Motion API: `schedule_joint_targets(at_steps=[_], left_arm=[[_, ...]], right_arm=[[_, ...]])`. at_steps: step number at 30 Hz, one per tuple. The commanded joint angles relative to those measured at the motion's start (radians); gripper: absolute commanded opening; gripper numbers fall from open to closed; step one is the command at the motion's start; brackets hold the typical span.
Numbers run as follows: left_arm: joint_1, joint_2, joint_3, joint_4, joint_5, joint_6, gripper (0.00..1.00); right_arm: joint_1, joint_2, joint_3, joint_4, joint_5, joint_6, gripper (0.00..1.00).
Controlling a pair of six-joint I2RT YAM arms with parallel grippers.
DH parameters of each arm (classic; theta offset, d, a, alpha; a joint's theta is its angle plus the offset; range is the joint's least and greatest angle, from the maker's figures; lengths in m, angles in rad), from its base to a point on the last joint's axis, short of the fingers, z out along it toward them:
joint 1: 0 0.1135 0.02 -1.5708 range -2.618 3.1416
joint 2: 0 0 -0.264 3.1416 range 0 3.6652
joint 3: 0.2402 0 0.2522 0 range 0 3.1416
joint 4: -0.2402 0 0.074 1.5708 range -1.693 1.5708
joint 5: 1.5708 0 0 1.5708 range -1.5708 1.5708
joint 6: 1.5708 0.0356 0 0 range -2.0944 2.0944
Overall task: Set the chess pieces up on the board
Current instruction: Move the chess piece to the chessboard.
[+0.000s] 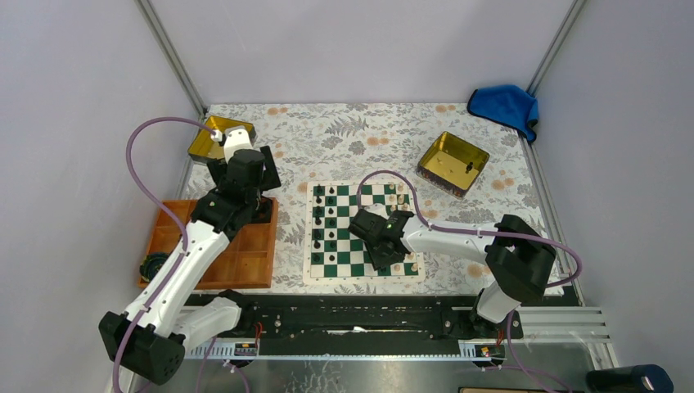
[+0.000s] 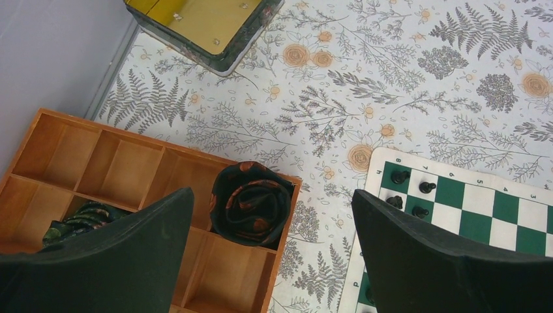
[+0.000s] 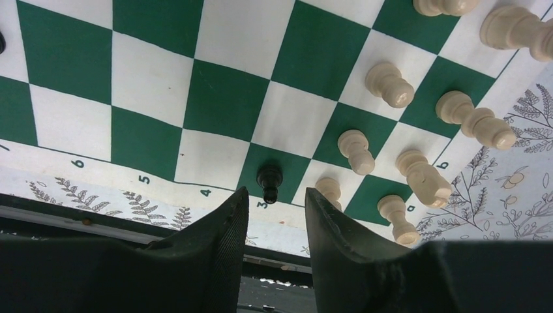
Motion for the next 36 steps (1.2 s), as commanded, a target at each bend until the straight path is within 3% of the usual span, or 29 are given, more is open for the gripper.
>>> schedule_joint_targets(at_steps=[1,7,21,36], left_arm=[[0.002,0.005,0.002,0.040,0.001,-0.001,0.99],[0.002,0.005,-0.002,0.040,0.002,-0.001,0.99],[0.002,0.004,-0.008,0.042,0.004,-0.005,0.99],[0.002,-0.010,-0.003,0.041,-0.009,0.000,0.99]], right_arm=[[-0.013,-0.024,-0.010,0.034,-0.016,0.013,0.42],[-0.019,-0.011,-0.012,0.048,-0.023,0.003,0.34],[-0.021,0.001,-0.038,0.067,-0.052,0.009,0.30],[-0.021,-0.006,0.023,0.013,-0.032,-0.012,0.04]])
